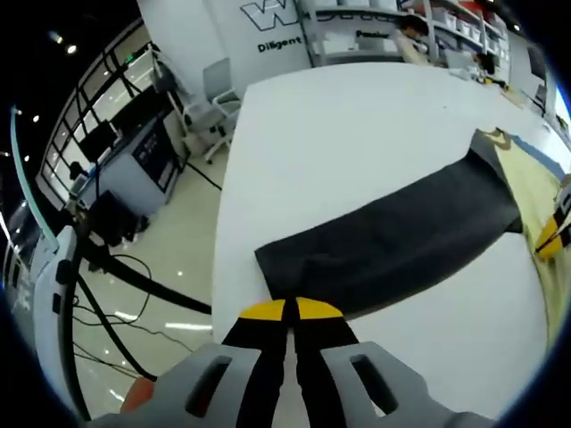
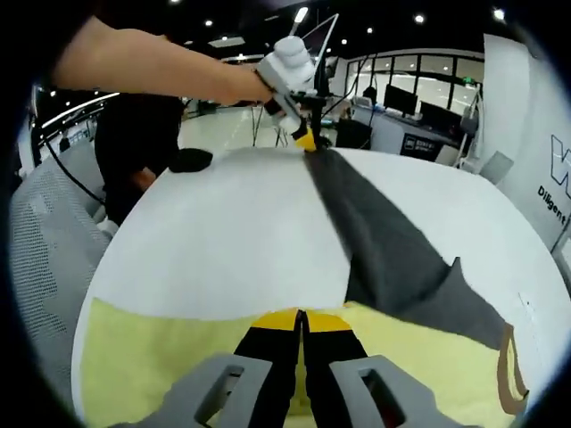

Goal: Fold the garment on the visible template until the final outline fits inside the template.

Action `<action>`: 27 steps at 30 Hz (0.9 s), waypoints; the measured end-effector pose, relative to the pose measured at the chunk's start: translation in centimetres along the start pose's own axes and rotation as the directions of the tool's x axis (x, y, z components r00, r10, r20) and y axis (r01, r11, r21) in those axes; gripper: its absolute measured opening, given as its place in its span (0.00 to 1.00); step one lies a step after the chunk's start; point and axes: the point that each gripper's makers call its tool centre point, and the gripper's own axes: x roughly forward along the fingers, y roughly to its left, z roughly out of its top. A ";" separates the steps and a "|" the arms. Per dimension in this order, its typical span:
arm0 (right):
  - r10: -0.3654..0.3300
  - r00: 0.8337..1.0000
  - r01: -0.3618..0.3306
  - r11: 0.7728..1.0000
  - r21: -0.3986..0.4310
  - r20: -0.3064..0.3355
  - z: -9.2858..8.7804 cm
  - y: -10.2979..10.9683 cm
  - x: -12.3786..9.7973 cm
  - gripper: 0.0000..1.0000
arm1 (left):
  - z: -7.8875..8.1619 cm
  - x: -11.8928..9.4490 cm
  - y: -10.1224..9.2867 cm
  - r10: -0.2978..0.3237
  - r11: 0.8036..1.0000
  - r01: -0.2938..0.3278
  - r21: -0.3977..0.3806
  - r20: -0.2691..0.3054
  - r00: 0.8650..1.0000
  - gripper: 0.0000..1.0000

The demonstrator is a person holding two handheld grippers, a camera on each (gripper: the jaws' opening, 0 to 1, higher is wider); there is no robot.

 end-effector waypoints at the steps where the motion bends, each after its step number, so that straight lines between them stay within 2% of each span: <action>1: -0.025 1.000 0.025 1.000 -0.010 -0.002 0.3 -0.8 0.0 0.00 | -0.1 0.0 -0.1 -0.001 1.000 0.001 -0.002 -0.002 1.000 0.00; 2: -0.069 0.997 0.069 0.996 -0.053 -0.013 0.6 -2.3 0.0 0.00 | -0.3 0.0 -0.1 -0.002 1.000 0.002 -0.002 -0.004 1.000 0.00; 3: -0.078 0.997 0.077 0.996 -0.052 -0.008 0.8 -3.0 0.2 0.00 | -0.4 -0.1 -0.2 -0.002 1.000 0.002 -0.005 -0.006 1.000 0.00; 4: -0.085 0.996 0.084 0.996 -0.030 -0.010 0.8 -3.7 0.3 0.00 | -0.5 -0.3 -0.2 -0.003 1.000 0.003 -0.009 -0.004 1.000 0.00; 6: -0.154 0.988 0.154 0.988 -0.012 -0.018 0.5 -6.1 0.3 0.00 | -0.6 -0.5 -0.2 -0.002 1.000 0.002 -0.017 0.001 1.000 0.00; 8: -0.188 0.982 0.188 0.982 0.011 -0.009 0.4 -7.4 0.2 0.00 | -0.7 -0.7 -0.2 -0.002 1.000 0.003 -0.021 0.008 1.000 0.00; 11: -0.287 0.958 0.288 0.957 0.039 -0.010 -0.1 -10.7 -0.6 0.00 | -0.9 -0.9 -0.3 -0.005 1.000 0.005 -0.019 0.010 1.000 0.00; 13: -0.339 0.941 0.339 0.937 0.089 -0.015 -0.7 -12.8 -1.2 0.00 | -0.9 -0.9 -0.2 -0.006 1.000 0.006 -0.025 0.011 1.000 0.00; 15: -0.379 0.925 0.379 0.919 0.106 -0.013 -1.1 -14.6 -1.7 0.06 | -0.7 -1.0 -0.2 -0.006 1.000 0.006 -0.027 0.016 1.000 0.00; 17: -0.406 0.912 0.409 0.906 0.107 -0.050 -2.1 -15.9 -2.1 0.05 | -0.6 -1.1 -0.3 -0.006 1.000 0.007 -0.023 0.019 1.000 0.00; 18: -0.436 0.898 0.441 0.891 0.111 -0.063 -2.6 -17.1 -2.5 0.06 | -0.5 -1.1 -0.3 -0.007 1.000 0.008 -0.021 0.021 1.000 0.00; 21: -0.467 0.880 0.475 0.867 0.148 -0.086 -3.6 -19.0 -2.8 0.20 | -0.2 -1.3 -0.1 -0.008 1.000 0.009 -0.022 0.028 1.000 0.00; 23: -0.496 0.860 0.509 0.848 0.146 -0.121 -4.4 -20.3 -3.4 0.19 | -0.1 -1.4 -0.1 -0.009 1.000 0.010 -0.024 0.033 0.999 0.00; 25: -0.506 0.855 0.518 0.832 0.199 -0.114 -4.6 -21.1 -3.8 0.17 | -0.1 -1.4 -0.1 -0.010 1.000 0.010 -0.023 0.036 0.999 0.00; 27: -0.524 0.840 0.542 0.811 0.218 -0.139 -5.2 -22.0 -4.1 0.17 | 0.0 -1.3 0.1 -0.010 1.000 0.011 -0.023 0.038 0.999 0.00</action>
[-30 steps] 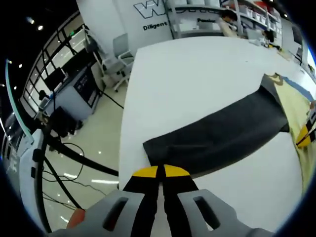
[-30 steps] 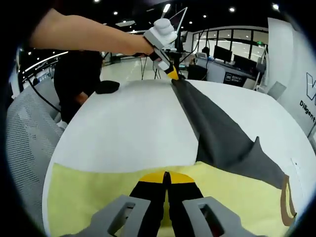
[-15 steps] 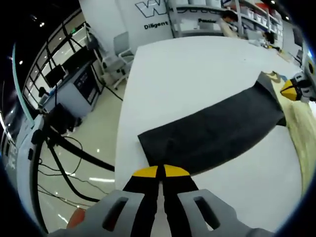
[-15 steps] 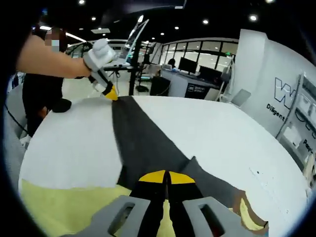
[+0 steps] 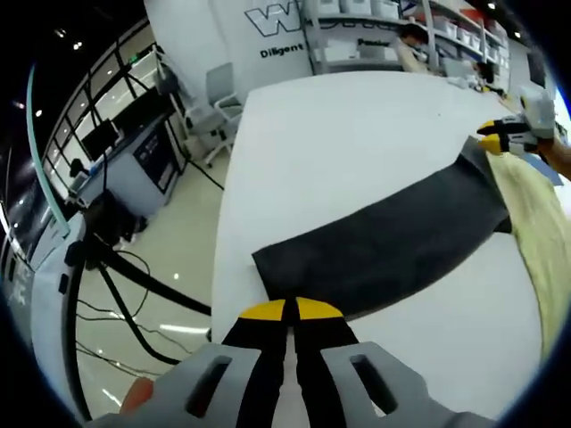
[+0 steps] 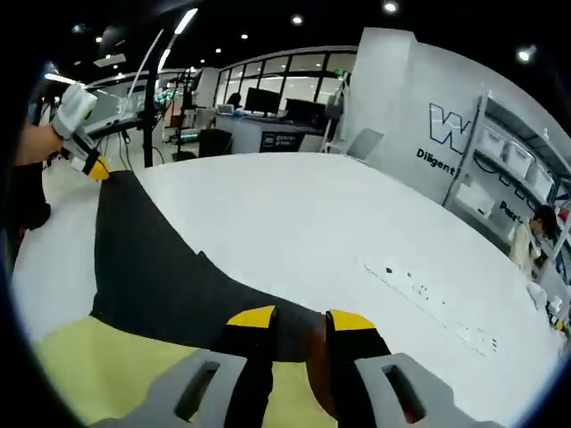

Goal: Fold the garment on the visible template until the final outline fits inside the template.

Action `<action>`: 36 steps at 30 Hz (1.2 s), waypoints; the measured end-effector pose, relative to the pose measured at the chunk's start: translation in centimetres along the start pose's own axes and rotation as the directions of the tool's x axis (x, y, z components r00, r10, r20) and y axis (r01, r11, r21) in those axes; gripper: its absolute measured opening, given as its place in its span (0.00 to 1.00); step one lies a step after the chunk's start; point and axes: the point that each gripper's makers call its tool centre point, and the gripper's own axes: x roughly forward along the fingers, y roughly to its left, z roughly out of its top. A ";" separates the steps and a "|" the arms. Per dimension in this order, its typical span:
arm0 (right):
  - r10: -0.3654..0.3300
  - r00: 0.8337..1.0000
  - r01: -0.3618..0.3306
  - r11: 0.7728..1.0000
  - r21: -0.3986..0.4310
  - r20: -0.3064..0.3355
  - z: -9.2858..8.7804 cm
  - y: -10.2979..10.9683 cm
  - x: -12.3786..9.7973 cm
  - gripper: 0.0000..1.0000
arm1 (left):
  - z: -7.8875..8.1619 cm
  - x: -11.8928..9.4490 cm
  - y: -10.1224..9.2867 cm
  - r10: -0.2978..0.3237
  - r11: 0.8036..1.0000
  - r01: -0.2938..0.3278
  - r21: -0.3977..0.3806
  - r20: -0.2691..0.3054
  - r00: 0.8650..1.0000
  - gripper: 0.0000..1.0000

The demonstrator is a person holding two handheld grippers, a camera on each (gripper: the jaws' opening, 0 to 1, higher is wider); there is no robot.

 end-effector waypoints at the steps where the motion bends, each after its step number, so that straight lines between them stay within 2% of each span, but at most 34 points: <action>1: -0.011 1.000 0.011 1.000 0.010 -0.003 -0.1 -0.4 0.1 0.16 | 0.0 0.0 0.1 0.000 1.000 0.000 -0.001 0.001 1.000 0.00; 3: -0.030 0.999 0.030 0.999 0.013 -0.023 -0.4 -1.2 0.5 0.16 | 0.0 0.2 0.3 -0.001 1.000 0.001 -0.002 0.000 1.000 0.00; 8: -0.024 0.999 0.025 0.999 0.025 -0.047 -1.1 -2.1 1.4 0.15 | 0.0 0.4 0.7 -0.002 1.000 0.002 0.000 0.001 1.000 0.00; 10: 0.002 0.998 0.001 0.999 0.042 -0.070 -1.6 -2.0 1.9 0.14 | 0.1 0.5 0.9 -0.003 1.000 0.003 0.005 0.002 1.000 0.00; 16: 0.041 0.997 -0.038 0.998 0.047 -0.067 -1.5 -2.1 2.6 0.10 | 0.1 0.5 1.2 -0.002 1.000 0.002 0.012 0.003 1.000 0.00; 19: 0.070 0.995 -0.066 0.995 0.069 -0.070 -1.6 -1.6 2.8 0.02 | 0.1 0.5 1.3 0.000 1.000 0.000 0.008 0.005 1.000 0.00; 22: 0.062 0.996 -0.060 0.998 0.030 -0.069 -1.6 -1.8 3.0 0.00 | -0.1 0.4 1.1 0.001 1.000 -0.001 0.004 0.002 1.000 0.00; 23: 0.031 0.998 -0.032 0.999 -0.004 -0.063 -1.4 -2.5 2.9 0.00 | -0.1 0.4 1.1 0.001 1.000 -0.001 0.003 0.000 1.000 0.00; 24: -0.011 0.996 0.009 1.000 -0.029 -0.085 -1.7 -3.2 2.8 0.00 | -0.2 0.4 1.1 0.002 1.000 -0.002 0.000 0.000 1.000 0.00; 25: -0.046 0.996 0.045 0.999 -0.028 -0.070 -1.6 -3.9 2.7 0.00 | -0.3 0.4 1.0 0.001 1.000 -0.001 -0.005 0.000 1.000 0.00; 27: -0.069 0.996 0.069 0.998 -0.006 -0.059 -1.6 -4.2 2.6 0.00 | -0.4 0.3 0.7 -0.008 1.000 0.008 -0.012 0.001 1.000 0.00; 32: -0.066 0.995 0.063 0.997 -0.037 -0.078 -2.0 -3.6 2.6 0.00 | -0.7 0.4 0.5 -0.007 1.000 0.007 -0.011 0.000 1.000 0.00; 36: -0.059 0.995 0.057 0.998 -0.034 -0.086 -1.9 -3.4 2.5 0.00 | -1.5 0.7 0.4 -0.013 0.999 0.012 -0.032 -0.025 1.000 0.00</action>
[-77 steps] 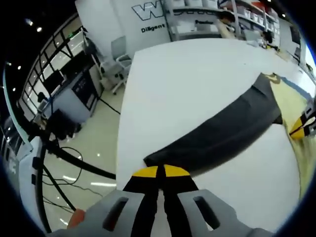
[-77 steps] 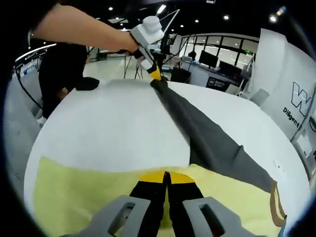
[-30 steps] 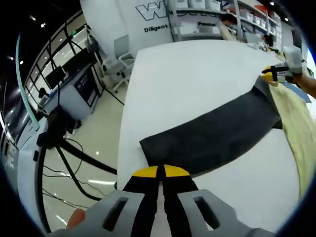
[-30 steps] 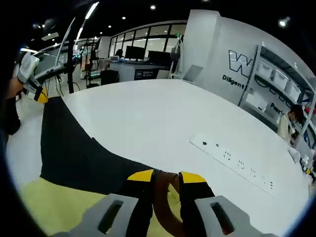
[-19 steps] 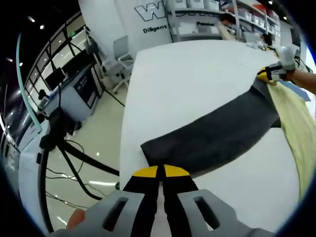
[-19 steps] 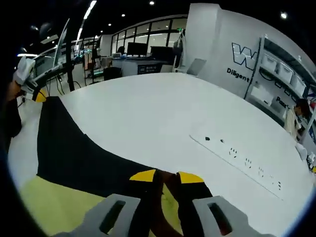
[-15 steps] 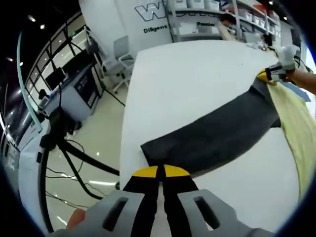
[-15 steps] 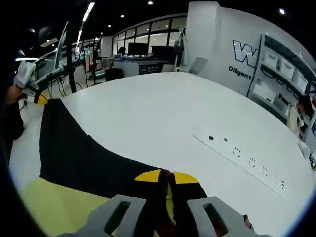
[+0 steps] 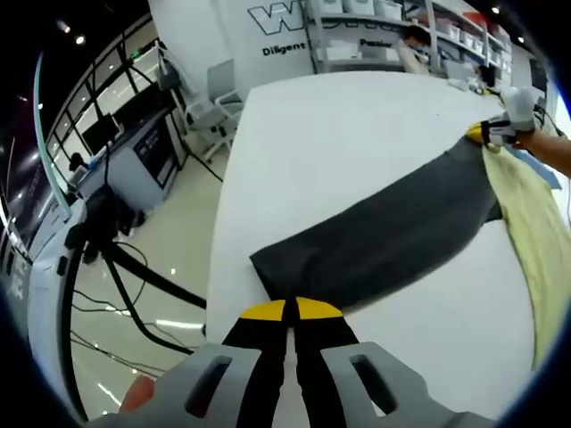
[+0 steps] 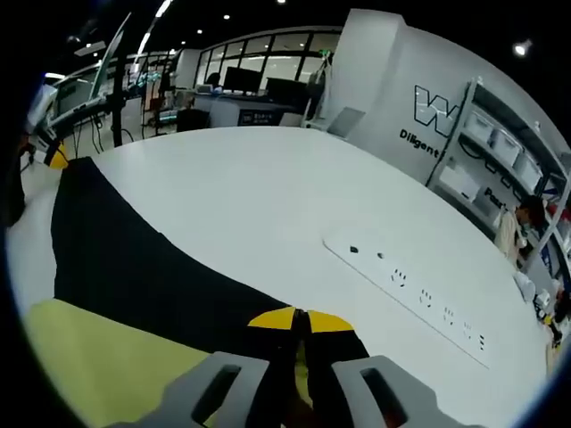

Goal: Fold the garment on the visible template until the final outline fits inside the template.

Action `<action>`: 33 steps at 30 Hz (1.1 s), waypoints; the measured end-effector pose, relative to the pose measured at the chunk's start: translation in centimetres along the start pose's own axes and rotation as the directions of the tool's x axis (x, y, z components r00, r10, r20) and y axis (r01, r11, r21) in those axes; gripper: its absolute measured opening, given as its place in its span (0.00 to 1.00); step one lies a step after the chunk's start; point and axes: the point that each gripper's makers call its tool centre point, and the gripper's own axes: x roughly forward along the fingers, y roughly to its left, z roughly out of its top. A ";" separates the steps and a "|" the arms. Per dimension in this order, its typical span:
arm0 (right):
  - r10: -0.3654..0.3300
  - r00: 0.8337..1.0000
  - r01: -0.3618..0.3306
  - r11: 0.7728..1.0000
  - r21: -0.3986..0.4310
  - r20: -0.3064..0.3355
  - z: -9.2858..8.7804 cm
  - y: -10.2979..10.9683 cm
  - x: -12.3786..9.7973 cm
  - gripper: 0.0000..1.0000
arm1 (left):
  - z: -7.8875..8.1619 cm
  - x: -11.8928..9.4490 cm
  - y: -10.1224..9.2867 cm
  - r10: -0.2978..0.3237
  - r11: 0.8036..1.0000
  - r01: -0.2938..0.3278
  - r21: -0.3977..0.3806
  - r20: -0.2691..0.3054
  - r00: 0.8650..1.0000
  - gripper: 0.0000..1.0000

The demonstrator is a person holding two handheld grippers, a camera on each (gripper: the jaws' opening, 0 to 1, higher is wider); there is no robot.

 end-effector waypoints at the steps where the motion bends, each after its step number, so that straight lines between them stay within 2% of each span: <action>1: 0.005 1.000 -0.005 1.000 0.009 -0.002 0.1 0.0 0.0 0.00 | -0.1 0.1 0.0 0.000 1.000 0.000 -0.002 -0.002 1.000 0.00; 3: -0.004 1.000 0.004 1.000 0.008 0.003 0.4 -0.3 -0.3 0.04 | -0.4 0.1 -0.3 0.002 1.000 -0.002 0.000 -0.007 1.000 0.00; 4: -0.013 1.000 0.012 1.000 0.016 0.028 0.9 -0.5 -0.6 0.05 | -0.5 0.2 -0.4 0.002 1.000 -0.002 0.000 -0.010 1.000 0.00; 8: -0.023 0.997 0.022 1.000 0.009 0.075 2.0 -0.8 -1.9 0.03 | -1.4 0.8 -0.7 0.000 1.000 -0.001 -0.010 -0.032 0.999 0.00; 11: -0.025 0.993 0.026 1.000 -0.008 0.114 2.9 -0.8 -3.1 0.02 | -1.4 0.7 -0.7 0.006 0.997 -0.007 -0.076 -0.017 1.000 0.00; 13: -0.026 0.988 0.026 1.000 0.004 0.149 3.8 -0.7 -3.9 0.02 | -1.4 0.6 -0.7 0.004 0.996 -0.005 -0.093 -0.016 1.000 0.00; 15: -0.024 0.983 0.025 1.000 -0.005 0.183 4.7 -0.4 -4.9 0.01 | -1.3 0.3 -0.3 0.016 0.991 -0.017 -0.135 -0.011 1.000 0.04; 20: 0.014 0.968 0.000 0.998 -0.057 0.250 6.4 1.9 -6.9 0.00 | -0.5 -0.1 1.0 0.058 0.978 -0.051 -0.204 0.029 0.998 0.09; 23: 0.043 0.962 -0.018 0.995 -0.097 0.271 6.9 3.5 -7.5 0.00 | -0.4 0.3 1.3 0.068 0.966 -0.059 -0.252 0.029 0.997 0.14; 26: 0.067 0.959 -0.033 0.991 -0.127 0.276 6.9 4.8 -8.1 0.00 | -1.0 1.1 1.3 0.076 0.960 -0.073 -0.271 -0.001 0.997 0.19; 28: 0.080 0.957 -0.044 0.990 -0.134 0.280 7.0 5.3 -8.3 0.00 | -1.2 1.5 1.1 0.073 0.962 -0.073 -0.265 -0.013 0.997 0.17; 29: 0.086 0.956 -0.046 0.988 -0.145 0.282 7.0 5.6 -8.4 0.00 | -0.8 1.5 1.1 0.076 0.954 -0.071 -0.290 0.008 0.997 0.17; 31: 0.094 0.953 -0.051 0.987 -0.155 0.288 7.1 5.9 -8.7 0.00 | -0.8 1.6 1.1 0.077 0.957 -0.073 -0.282 0.004 0.997 0.15; 33: 0.096 0.951 -0.052 0.987 -0.154 0.295 7.2 6.0 -9.0 0.00 | -0.6 1.9 0.2 0.036 0.953 -0.029 -0.302 0.019 0.999 0.07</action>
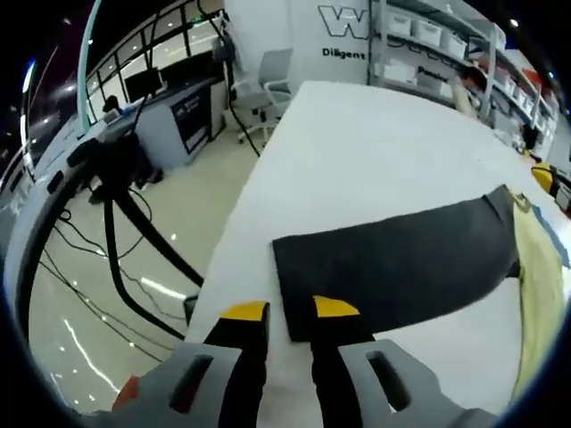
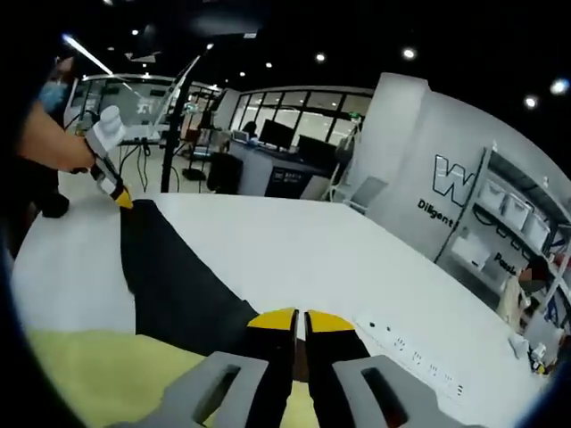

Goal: Fold the garment on the visible template until the final outline fits inside the template.

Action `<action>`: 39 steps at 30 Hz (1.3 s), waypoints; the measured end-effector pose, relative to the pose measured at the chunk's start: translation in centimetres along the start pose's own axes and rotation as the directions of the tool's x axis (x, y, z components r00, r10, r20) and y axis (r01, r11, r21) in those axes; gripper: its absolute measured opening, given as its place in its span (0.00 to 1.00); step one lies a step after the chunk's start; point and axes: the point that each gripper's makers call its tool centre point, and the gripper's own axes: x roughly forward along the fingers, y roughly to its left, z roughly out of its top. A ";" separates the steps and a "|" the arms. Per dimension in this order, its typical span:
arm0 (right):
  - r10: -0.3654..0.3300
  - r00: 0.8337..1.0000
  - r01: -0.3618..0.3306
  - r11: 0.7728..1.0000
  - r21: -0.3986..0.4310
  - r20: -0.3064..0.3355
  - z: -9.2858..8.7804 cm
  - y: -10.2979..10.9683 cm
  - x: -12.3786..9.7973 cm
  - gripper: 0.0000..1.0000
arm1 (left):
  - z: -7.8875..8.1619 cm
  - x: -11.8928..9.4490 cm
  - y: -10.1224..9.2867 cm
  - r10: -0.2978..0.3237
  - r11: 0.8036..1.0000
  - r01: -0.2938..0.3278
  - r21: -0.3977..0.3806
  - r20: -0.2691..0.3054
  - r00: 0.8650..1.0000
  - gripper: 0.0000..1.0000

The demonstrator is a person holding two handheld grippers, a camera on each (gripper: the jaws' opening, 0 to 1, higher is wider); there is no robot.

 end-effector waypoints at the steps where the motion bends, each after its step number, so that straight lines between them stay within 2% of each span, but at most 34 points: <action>1: 0.000 1.000 0.000 1.000 0.006 0.003 0.0 0.0 0.0 0.00 | 0.0 0.1 -0.1 -0.003 1.000 0.003 0.002 0.004 1.000 0.05; 3: 0.003 1.000 -0.003 1.000 0.019 0.009 0.0 0.3 -0.2 0.00 | 0.0 0.2 0.0 0.005 1.000 -0.005 0.000 0.005 1.000 0.03; 5: 0.010 1.000 -0.010 1.000 0.016 0.014 0.1 0.9 -0.4 0.00 | 0.0 0.2 0.0 -0.004 0.999 0.004 -0.036 0.002 1.000 0.02; 10: 0.037 0.999 -0.037 0.999 -0.015 -0.004 -0.9 2.3 -0.7 0.00 | -0.1 0.4 -0.2 0.001 1.000 -0.001 -0.018 0.000 1.000 0.00; 13: 0.038 0.999 -0.038 0.999 -0.004 -0.023 -2.0 2.5 -1.7 0.00 | 0.0 0.4 -0.2 0.001 1.000 -0.001 -0.021 0.005 1.000 0.00; 16: 0.031 0.999 -0.031 1.000 0.002 -0.024 -2.1 2.3 -3.1 0.00 | 0.2 0.3 -0.1 -0.001 1.000 0.001 -0.023 0.011 1.000 0.00; 17: 0.024 1.000 -0.024 1.000 0.007 -0.018 -2.0 2.1 -3.8 0.02 | 0.4 0.3 -0.1 -0.002 1.000 0.003 -0.023 0.018 1.000 0.00; 18: 0.014 1.000 -0.015 1.000 0.028 0.008 -1.6 1.9 -4.3 0.10 | 0.5 0.2 -0.2 -0.004 1.000 0.004 -0.022 0.020 1.000 0.00; 20: 0.002 1.000 -0.002 0.998 0.061 0.003 -1.7 1.6 -5.6 0.24 | 0.6 0.0 -0.4 -0.006 1.000 0.006 -0.021 0.021 1.000 0.00; 23: -0.018 1.000 0.019 0.996 0.092 -0.011 -2.4 1.6 -7.2 0.51 | 0.8 -0.4 -0.7 -0.007 1.000 0.008 -0.019 0.026 1.000 0.00; 25: -0.024 0.999 0.026 0.993 0.111 -0.022 -2.9 1.7 -8.2 0.61 | 0.9 -1.0 -1.1 -0.009 1.000 0.010 -0.021 0.034 0.999 0.00; 29: -0.036 0.997 0.046 0.983 0.177 -0.061 -4.6 2.4 -11.2 0.70 | 0.9 -2.2 -1.8 -0.009 1.000 0.010 -0.013 0.043 0.999 0.00; 31: -0.023 0.996 0.041 0.977 0.207 -0.089 -5.4 3.2 -12.7 0.70 | 0.8 -2.6 -1.9 -0.007 1.000 0.008 -0.013 0.043 0.999 0.00; 39: -0.040 0.987 0.073 0.974 0.215 -0.154 -8.0 5.3 -18.4 0.69 | 1.0 -4.0 -2.3 -0.008 1.000 0.008 -0.014 0.053 0.999 0.00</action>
